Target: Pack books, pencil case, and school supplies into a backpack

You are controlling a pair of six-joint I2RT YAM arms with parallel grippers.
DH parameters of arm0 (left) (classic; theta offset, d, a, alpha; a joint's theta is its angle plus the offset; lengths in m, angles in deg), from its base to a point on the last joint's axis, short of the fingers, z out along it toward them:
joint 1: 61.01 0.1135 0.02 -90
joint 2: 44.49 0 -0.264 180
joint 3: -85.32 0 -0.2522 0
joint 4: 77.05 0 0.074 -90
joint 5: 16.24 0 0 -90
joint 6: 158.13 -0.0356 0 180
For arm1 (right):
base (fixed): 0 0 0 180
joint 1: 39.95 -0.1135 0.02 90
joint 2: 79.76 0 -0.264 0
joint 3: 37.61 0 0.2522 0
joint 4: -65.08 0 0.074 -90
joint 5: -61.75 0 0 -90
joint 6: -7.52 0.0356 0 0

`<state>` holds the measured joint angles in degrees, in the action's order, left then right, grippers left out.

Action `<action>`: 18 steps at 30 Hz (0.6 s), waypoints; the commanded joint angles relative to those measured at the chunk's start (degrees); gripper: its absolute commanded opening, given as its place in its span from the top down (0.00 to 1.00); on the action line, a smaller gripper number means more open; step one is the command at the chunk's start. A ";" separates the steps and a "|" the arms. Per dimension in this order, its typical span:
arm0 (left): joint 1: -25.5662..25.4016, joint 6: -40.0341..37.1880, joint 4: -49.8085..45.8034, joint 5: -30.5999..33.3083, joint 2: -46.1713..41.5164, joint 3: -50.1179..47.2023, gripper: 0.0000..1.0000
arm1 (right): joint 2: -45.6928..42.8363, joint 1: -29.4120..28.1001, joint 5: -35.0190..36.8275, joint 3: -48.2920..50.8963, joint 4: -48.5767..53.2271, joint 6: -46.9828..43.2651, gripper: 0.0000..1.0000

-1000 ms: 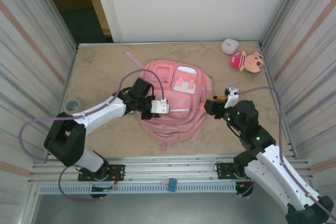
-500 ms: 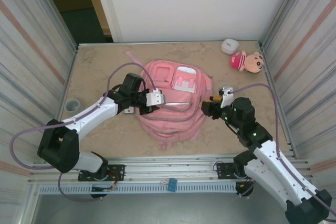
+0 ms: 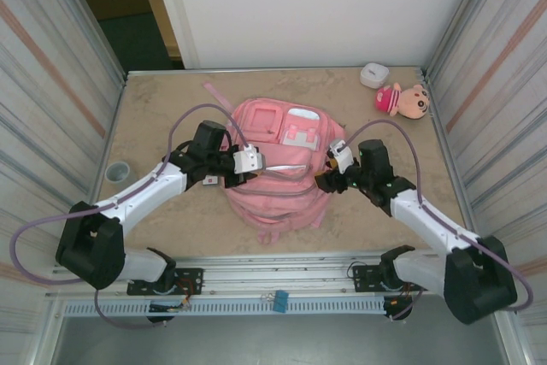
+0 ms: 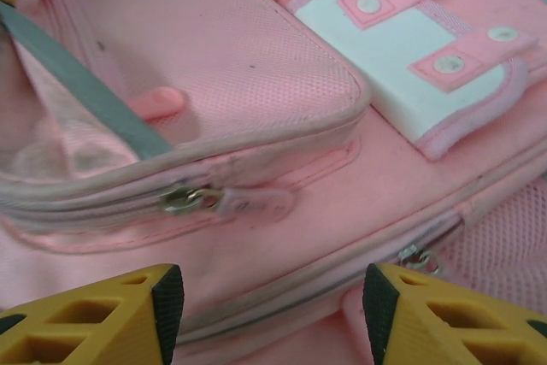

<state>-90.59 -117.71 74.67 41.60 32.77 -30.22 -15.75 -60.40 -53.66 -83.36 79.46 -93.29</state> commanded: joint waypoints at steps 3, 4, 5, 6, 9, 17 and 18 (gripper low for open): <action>0.85 0.66 2.72 -2.12 -1.07 -0.15 1.00 | 7.02 1.44 -6.99 -5.07 -0.11 -13.14 0.42; 0.88 0.67 2.72 -2.11 -1.08 -0.16 1.00 | 8.61 1.67 -8.31 -5.96 0.90 -14.76 0.42; 0.93 0.65 2.67 -2.11 -1.09 -0.16 1.00 | 9.75 1.86 -9.32 -6.47 1.17 -15.52 0.42; 0.93 0.62 2.71 -2.11 -1.17 -0.16 1.00 | 10.77 2.00 -10.29 -6.68 0.54 -15.94 0.41; 0.93 0.59 2.68 -2.20 -1.00 -0.04 1.00 | 12.81 1.99 -13.44 -6.77 -2.51 -17.21 0.42; 0.96 1.36 4.54 -0.72 -0.79 -0.59 1.00 | 11.72 1.03 -19.48 -11.19 9.72 -22.79 0.55; 0.98 1.50 4.85 -0.54 -0.67 -0.69 1.00 | 10.93 1.03 -20.29 -11.10 11.17 -23.01 0.56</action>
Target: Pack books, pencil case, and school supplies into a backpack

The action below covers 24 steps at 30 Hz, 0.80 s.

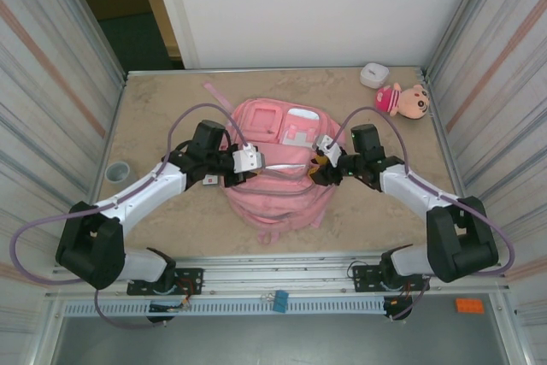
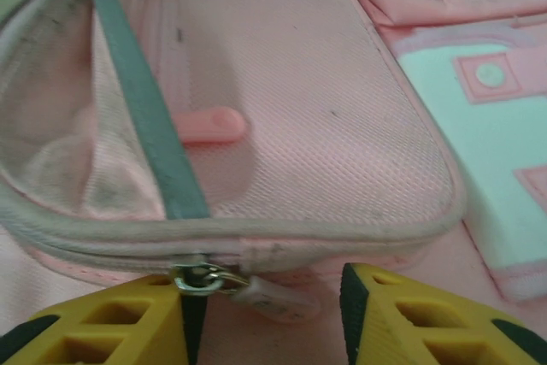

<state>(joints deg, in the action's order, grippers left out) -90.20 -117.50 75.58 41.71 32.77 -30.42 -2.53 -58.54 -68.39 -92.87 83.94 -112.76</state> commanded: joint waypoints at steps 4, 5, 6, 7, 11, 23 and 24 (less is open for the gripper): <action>0.66 1.53 3.98 -0.90 -0.32 -0.40 1.00 | -4.49 -0.17 -12.21 -1.72 11.20 -2.99 0.57; 0.63 1.51 4.03 -1.04 -0.23 -0.40 1.00 | -4.81 0.48 -15.49 -1.77 11.83 -2.36 0.57; 0.67 1.64 4.18 -1.24 -0.21 -0.40 1.00 | -4.90 1.08 -18.48 -1.88 12.59 -2.02 0.58; 0.63 1.68 4.11 -1.43 -0.24 -0.36 1.00 | -5.07 1.55 -20.32 -1.98 13.25 -1.66 0.58; 0.63 1.89 4.38 -1.61 -0.59 -0.20 1.00 | -6.23 3.22 -17.63 -1.96 13.64 3.16 0.58; 0.63 2.21 4.88 -2.14 -0.66 -0.22 1.00 | -5.43 2.88 -5.62 -0.96 7.55 8.35 0.45; 0.63 2.33 4.87 -2.18 -0.69 -0.21 1.00 | -4.60 2.31 -5.72 -1.57 7.83 7.77 0.45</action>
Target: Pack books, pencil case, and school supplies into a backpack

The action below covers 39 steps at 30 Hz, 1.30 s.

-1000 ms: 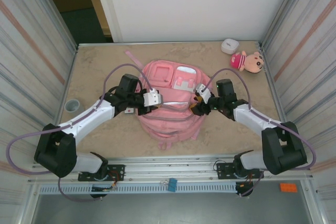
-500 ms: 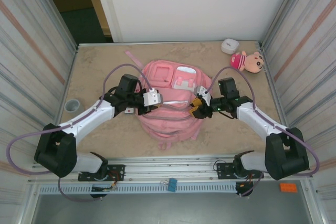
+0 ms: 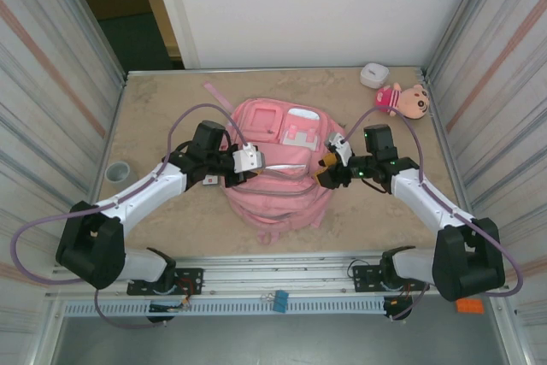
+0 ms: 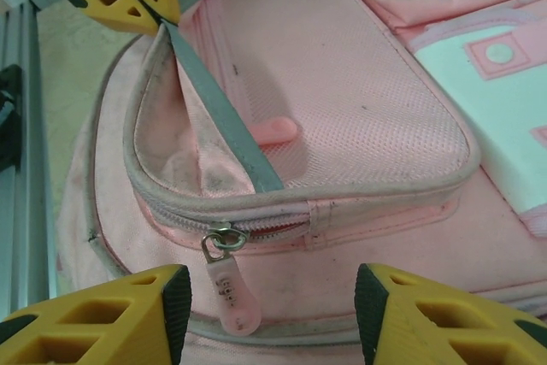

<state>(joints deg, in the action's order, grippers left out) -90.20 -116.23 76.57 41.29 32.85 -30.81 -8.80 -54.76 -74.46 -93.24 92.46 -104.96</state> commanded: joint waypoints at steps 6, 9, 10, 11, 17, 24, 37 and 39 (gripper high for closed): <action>0.64 2.42 5.00 -1.75 -0.55 0.19 1.00 | 5.95 -4.35 -0.93 -4.41 3.28 -3.41 0.48; 0.69 3.00 5.34 -1.12 -0.31 0.25 1.00 | 5.84 -4.26 1.33 -4.72 4.99 -3.71 0.59; 0.64 3.22 5.33 -1.06 -0.22 0.33 1.00 | 5.31 -4.22 2.04 -4.65 5.34 -3.62 0.68; 0.63 3.35 5.42 -0.89 -0.12 0.34 1.00 | 4.69 -4.20 2.70 -4.48 5.73 -3.50 0.77; 0.64 4.53 6.29 0.03 0.18 0.39 1.00 | -0.02 -4.25 7.28 -3.06 6.30 -1.47 1.00; 0.01 9.78 8.55 1.39 -0.29 0.42 1.00 | -3.61 -9.90 7.30 -3.57 6.43 6.45 1.00; -3.01 14.60 12.51 2.74 0.63 0.88 1.00 | -2.22 -22.24 17.26 -1.26 -4.58 28.19 0.80; -3.01 14.61 12.45 2.73 0.53 0.70 1.00 | -2.56 -22.25 18.55 -0.48 -4.34 30.17 0.73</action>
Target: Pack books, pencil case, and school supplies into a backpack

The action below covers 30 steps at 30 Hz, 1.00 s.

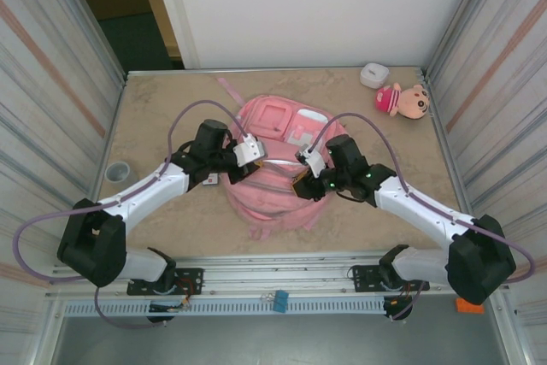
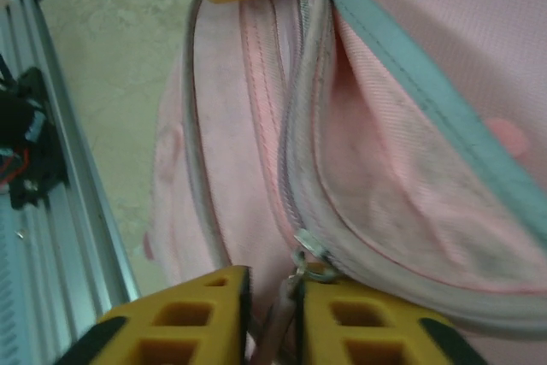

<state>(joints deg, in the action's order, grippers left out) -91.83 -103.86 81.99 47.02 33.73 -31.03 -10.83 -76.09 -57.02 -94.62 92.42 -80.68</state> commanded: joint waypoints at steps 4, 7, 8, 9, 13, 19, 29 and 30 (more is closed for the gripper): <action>-1.38 1.73 6.69 -2.50 -1.14 0.31 1.00 | -2.45 -0.82 3.45 3.17 -3.03 6.90 0.72; -1.34 1.30 6.37 -1.83 -1.71 -0.18 1.00 | -5.18 -0.76 5.89 4.38 -1.79 7.48 0.77; -1.38 1.19 6.25 -1.50 -1.82 -0.29 1.00 | -6.01 -0.79 6.70 4.64 -1.27 7.83 0.79; -1.34 1.10 6.24 -1.28 -1.89 -0.36 1.00 | -6.74 -0.77 7.31 4.66 -0.66 8.12 0.81; -1.37 1.25 6.38 -1.13 -1.90 -0.49 1.00 | -7.84 -0.71 8.43 4.83 0.65 8.63 0.93; -1.68 3.22 7.48 -1.47 -1.76 -0.16 1.00 | -7.07 -1.39 7.76 3.37 -0.19 10.81 1.00; -7.72 5.53 9.26 -1.10 -0.57 1.35 1.00 | 2.35 -10.12 10.57 -2.26 -12.86 19.18 1.00; -8.20 5.87 9.62 -1.30 -0.44 1.45 1.00 | 3.58 -10.94 10.93 -2.84 -14.14 19.72 1.00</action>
<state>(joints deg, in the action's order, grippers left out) -96.60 -100.40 84.50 51.13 33.71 -31.58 -10.27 -83.61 -44.50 -93.40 87.68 -63.74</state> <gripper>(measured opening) 0.042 0.086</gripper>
